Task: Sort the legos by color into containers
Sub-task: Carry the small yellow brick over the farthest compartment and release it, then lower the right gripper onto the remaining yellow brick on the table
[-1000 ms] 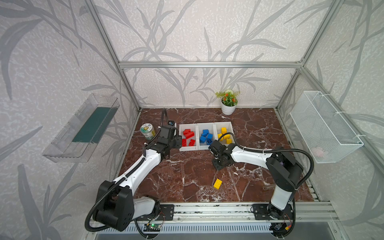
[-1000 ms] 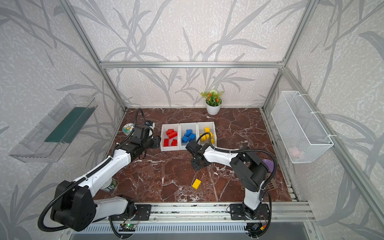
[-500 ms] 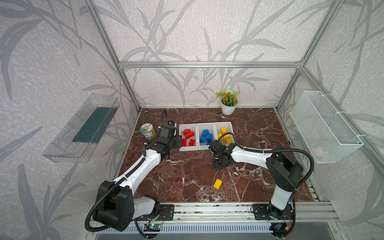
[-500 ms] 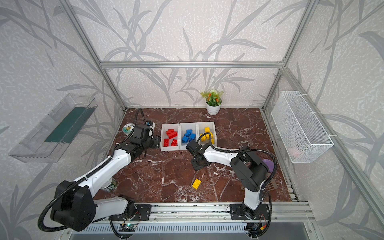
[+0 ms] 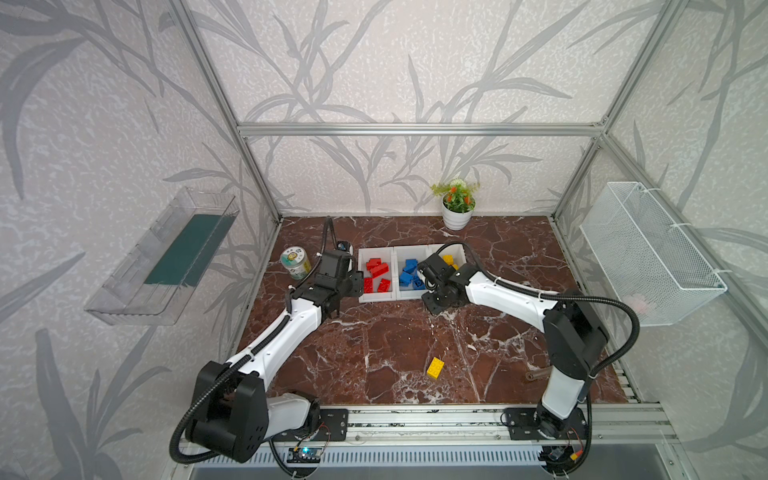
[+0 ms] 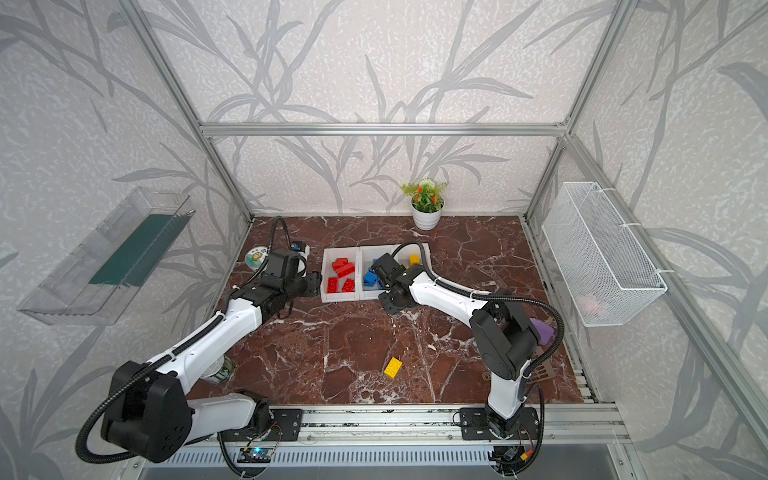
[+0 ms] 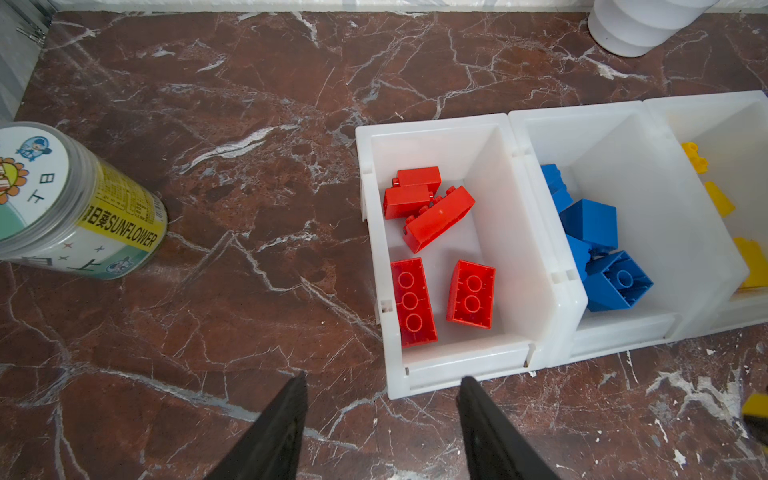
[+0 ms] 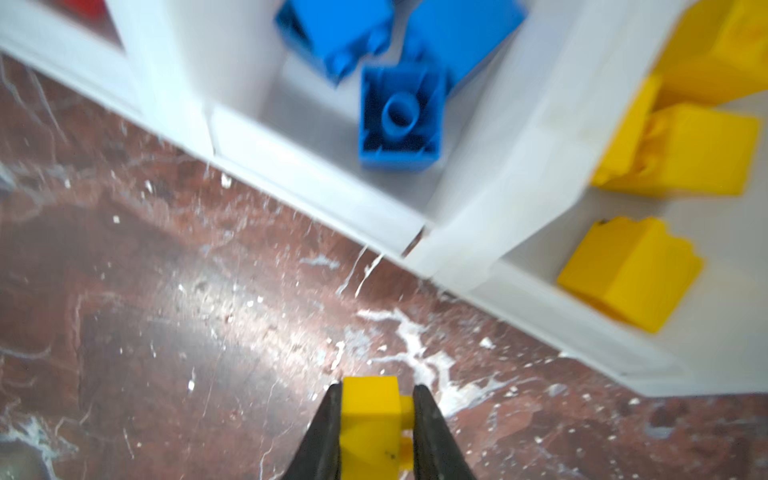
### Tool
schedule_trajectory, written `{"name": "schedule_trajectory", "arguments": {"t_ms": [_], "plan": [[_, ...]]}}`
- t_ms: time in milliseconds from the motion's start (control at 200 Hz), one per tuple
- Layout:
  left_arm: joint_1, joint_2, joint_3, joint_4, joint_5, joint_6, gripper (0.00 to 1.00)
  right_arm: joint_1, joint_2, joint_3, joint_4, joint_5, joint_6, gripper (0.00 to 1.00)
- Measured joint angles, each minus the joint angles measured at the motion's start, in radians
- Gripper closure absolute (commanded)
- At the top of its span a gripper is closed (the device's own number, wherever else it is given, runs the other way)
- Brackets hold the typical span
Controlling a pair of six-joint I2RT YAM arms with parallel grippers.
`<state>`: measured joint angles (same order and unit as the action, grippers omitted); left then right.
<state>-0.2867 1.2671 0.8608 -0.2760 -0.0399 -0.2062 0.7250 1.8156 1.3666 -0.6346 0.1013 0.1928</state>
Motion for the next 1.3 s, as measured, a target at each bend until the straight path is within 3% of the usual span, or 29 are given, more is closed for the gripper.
{"name": "schedule_trajectory", "arguments": {"t_ms": [375,545,635,1300], "plan": [[0.0,-0.043,-0.028,-0.003,0.0,-0.02,0.39,-0.163,0.084,0.211,0.001,0.028,-0.043,0.73],[0.0,-0.064,-0.039,-0.006,0.0,-0.024,0.39,-0.177,0.115,0.214,-0.007,0.026,-0.033,0.53],[0.0,-0.066,-0.039,-0.007,0.0,-0.027,0.39,-0.177,0.114,0.214,-0.006,0.021,-0.027,0.47],[0.0,-0.095,-0.054,-0.008,0.0,-0.038,0.38,-0.172,0.082,0.186,-0.002,0.003,-0.02,0.46]]}}
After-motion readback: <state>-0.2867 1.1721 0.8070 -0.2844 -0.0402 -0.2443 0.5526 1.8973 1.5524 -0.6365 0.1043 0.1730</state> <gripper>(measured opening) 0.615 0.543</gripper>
